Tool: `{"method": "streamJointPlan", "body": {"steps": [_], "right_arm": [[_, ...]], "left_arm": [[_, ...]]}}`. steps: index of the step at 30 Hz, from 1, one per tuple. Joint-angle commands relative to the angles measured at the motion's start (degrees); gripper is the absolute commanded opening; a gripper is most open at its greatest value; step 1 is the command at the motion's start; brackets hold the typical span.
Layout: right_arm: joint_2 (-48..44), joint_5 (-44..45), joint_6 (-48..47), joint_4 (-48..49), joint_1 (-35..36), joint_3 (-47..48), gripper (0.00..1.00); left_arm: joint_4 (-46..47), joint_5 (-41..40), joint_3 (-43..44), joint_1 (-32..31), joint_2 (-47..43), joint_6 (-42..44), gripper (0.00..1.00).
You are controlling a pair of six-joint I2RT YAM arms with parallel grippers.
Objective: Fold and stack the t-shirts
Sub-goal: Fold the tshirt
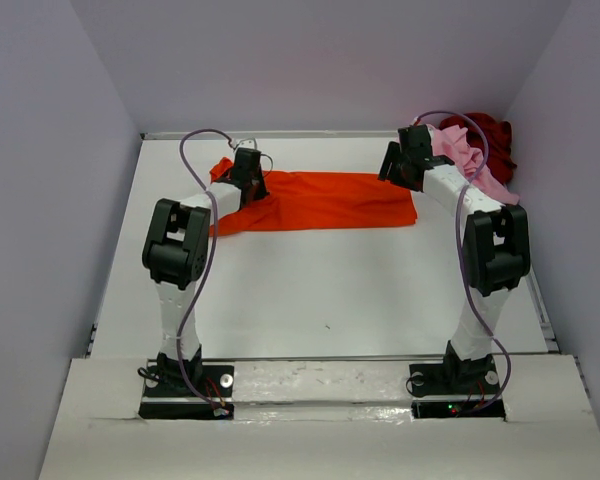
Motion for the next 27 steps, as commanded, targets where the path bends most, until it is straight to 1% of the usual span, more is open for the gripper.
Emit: {"method": "streamJointPlan", "body": {"steps": [1,9,14,20,21,22,23,24,26,27], "right_arm": [[0.27,0.53,-0.37,1.63,0.54,0.99,0.68],[0.88,0.36,-0.54,1.63,0.54,0.99,0.67],[1.32,0.71,-0.63,1.63,0.54,0.90,0.67],[1.94,0.89,-0.89,1.63,0.54,0.99,0.67],[2.11,0.97,-0.81,1.72,0.54,0.99,0.67],[2.20,0.89,-0.81,1.72,0.54,0.99,0.67],[2.38,0.89,-0.98,1.63,0.54,1.16,0.67],[2.55,0.89,-0.89,1.63,0.54,1.16,0.67],[2.64,1.06,-0.98,1.72,0.54,1.25,0.67],[2.73,1.06,-0.98,1.63,0.54,1.25,0.67]], "left_arm": [[1.06,0.90,3.26,0.36,0.68,0.41,0.00],[-1.48,1.51,11.61,0.36,4.10,2.35,0.00],[-4.72,1.78,18.91,0.45,7.44,3.75,0.00],[-6.76,-0.77,24.36,0.36,10.69,6.30,0.00],[-7.11,-1.03,24.97,0.44,11.83,6.91,0.03],[-7.37,-1.03,25.50,0.45,12.27,7.18,0.13],[-8.59,-1.30,26.55,0.45,13.41,7.44,0.26],[-9.04,-2.52,26.74,0.45,13.60,7.53,0.47],[-9.40,-4.89,26.21,0.45,13.42,7.88,0.68],[-9.31,-5.51,25.78,0.45,13.07,8.06,0.88]]}}
